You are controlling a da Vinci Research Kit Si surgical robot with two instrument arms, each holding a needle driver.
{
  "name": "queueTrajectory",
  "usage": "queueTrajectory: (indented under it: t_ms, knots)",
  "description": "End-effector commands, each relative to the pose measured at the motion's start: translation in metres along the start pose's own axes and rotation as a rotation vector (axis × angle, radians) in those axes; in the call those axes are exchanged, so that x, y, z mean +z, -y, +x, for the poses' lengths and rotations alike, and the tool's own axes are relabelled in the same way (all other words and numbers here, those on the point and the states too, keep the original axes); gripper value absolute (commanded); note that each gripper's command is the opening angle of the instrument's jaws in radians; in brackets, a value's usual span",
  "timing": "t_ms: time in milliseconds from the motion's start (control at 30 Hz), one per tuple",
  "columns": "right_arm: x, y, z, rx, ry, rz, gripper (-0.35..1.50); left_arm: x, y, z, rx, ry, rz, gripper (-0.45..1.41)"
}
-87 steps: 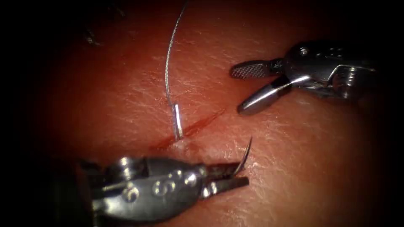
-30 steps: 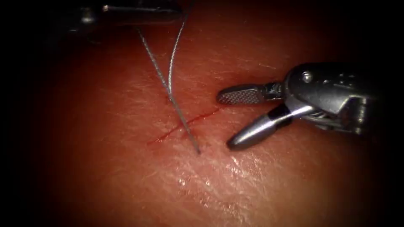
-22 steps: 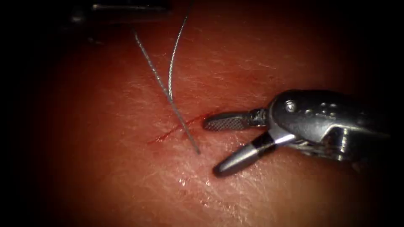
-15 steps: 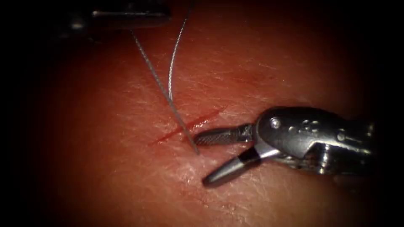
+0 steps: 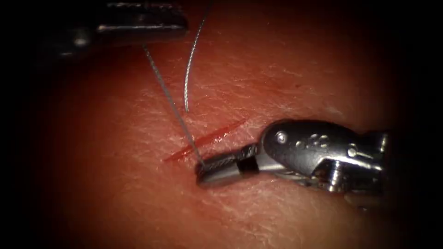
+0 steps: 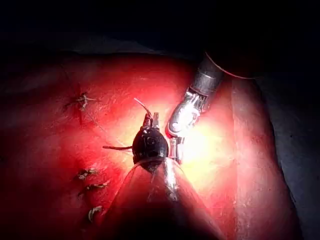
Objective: Wound Closure
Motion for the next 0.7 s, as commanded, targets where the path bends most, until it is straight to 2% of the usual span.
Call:
queueTrajectory:
  t_ms: [33, 167, 267, 467, 600, 700]
  knots:
    - [0.0003, 0.0001, -0.0003, 0.001, 0.018, 0.000, -0.35, 0.0007, -0.0002, -0.0005, -0.002, -0.003, -0.001, -0.45]
    - [-0.0021, 0.0013, -0.0003, 0.003, 0.045, 0.021, -0.35, 0.0005, -0.0011, -0.0006, -0.003, -0.024, -0.012, -0.45]
    - [-0.0048, 0.0025, -0.0002, 0.005, 0.042, 0.044, -0.35, 0.0006, -0.0020, -0.0010, 0.012, -0.080, -0.052, -0.45]
    - [-0.0099, 0.0067, 0.0004, 0.006, 0.043, 0.097, -0.35, 0.0014, -0.0037, -0.0038, 0.047, -0.119, -0.122, -0.45]
    - [-0.0115, 0.0089, 0.0020, 0.008, 0.037, 0.114, -0.35, 0.0014, -0.0048, -0.0058, 0.078, -0.136, -0.177, -0.45]
    - [-0.0111, 0.0089, 0.0036, -0.036, -0.011, 0.069, -0.35, 0.0009, -0.0051, -0.0067, 0.091, -0.143, -0.202, -0.45]
